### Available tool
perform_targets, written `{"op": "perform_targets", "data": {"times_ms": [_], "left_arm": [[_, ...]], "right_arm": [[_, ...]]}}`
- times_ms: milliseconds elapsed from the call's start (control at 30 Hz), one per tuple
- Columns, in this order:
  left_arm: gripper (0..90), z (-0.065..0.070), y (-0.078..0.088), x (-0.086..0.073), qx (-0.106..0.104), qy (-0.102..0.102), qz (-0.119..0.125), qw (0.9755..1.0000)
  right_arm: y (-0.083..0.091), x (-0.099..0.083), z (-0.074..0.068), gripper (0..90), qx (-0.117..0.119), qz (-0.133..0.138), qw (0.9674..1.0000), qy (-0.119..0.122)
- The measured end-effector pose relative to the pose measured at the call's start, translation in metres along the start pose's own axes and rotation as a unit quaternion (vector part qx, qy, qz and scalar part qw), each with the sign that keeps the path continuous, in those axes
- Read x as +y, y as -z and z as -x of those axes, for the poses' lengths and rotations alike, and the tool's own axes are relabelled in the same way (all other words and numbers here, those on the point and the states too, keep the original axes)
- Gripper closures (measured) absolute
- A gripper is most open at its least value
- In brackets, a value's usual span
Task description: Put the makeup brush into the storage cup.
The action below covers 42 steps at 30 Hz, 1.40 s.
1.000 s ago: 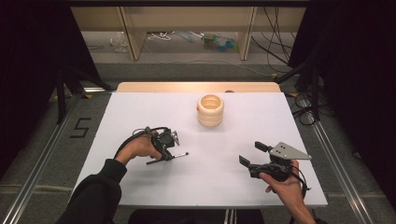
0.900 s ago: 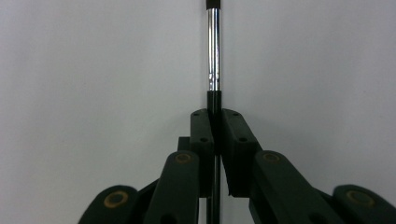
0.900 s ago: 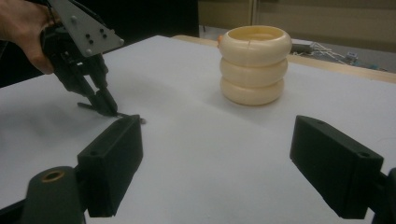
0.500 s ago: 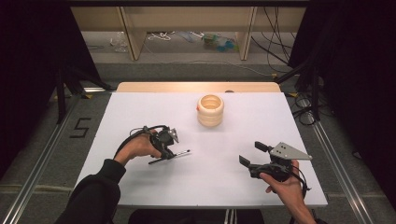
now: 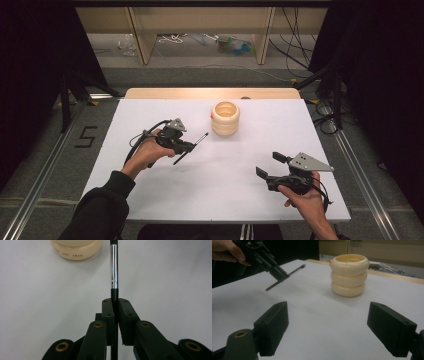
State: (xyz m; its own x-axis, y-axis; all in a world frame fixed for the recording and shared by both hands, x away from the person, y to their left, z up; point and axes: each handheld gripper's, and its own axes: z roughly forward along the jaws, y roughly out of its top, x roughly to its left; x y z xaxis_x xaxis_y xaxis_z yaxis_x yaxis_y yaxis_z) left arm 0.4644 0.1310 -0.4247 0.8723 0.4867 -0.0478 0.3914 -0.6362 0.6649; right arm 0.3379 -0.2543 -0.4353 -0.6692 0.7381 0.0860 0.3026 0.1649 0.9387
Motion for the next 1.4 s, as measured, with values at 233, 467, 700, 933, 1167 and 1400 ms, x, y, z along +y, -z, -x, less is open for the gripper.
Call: {"op": "perform_targets", "data": {"times_ms": [233, 467, 700, 933, 1167, 1400], "left_arm": [[83.5, 0.012, 0.003, 0.002, 0.022, 0.026, 0.06, 0.9976], [83.5, 0.019, 0.013, 0.005, 0.007, 0.059, 0.128, 0.99], [83.6, 0.025, 0.019, 0.006, 0.023, 0.061, 0.163, 0.9845], [83.6, 0.034, 0.017, 0.001, 0.019, 0.082, 0.18, 0.9801], [83.6, 0.042, 0.015, -0.001, 0.017, 0.082, 0.193, 0.9776], [83.6, 0.053, 0.015, -0.004, 0.007, 0.079, 0.209, 0.9746]], "right_arm": [[-0.001, 0.0, -0.001, 18.5, 0.001, -0.013, 0.9999, -0.005], [-0.006, -0.001, -0.003, 18.5, 0.016, 0.003, 0.9998, -0.01], [-0.013, -0.001, -0.006, 18.2, 0.039, 0.022, 0.9976, -0.052], [-0.027, 0.006, -0.013, 15.8, 0.077, 0.06, 0.9932, -0.064], [-0.041, 0.011, -0.02, 16.3, 0.086, 0.061, 0.9919, -0.071], [-0.058, 0.017, -0.023, 19.2, 0.096, 0.057, 0.991, -0.074]]}}
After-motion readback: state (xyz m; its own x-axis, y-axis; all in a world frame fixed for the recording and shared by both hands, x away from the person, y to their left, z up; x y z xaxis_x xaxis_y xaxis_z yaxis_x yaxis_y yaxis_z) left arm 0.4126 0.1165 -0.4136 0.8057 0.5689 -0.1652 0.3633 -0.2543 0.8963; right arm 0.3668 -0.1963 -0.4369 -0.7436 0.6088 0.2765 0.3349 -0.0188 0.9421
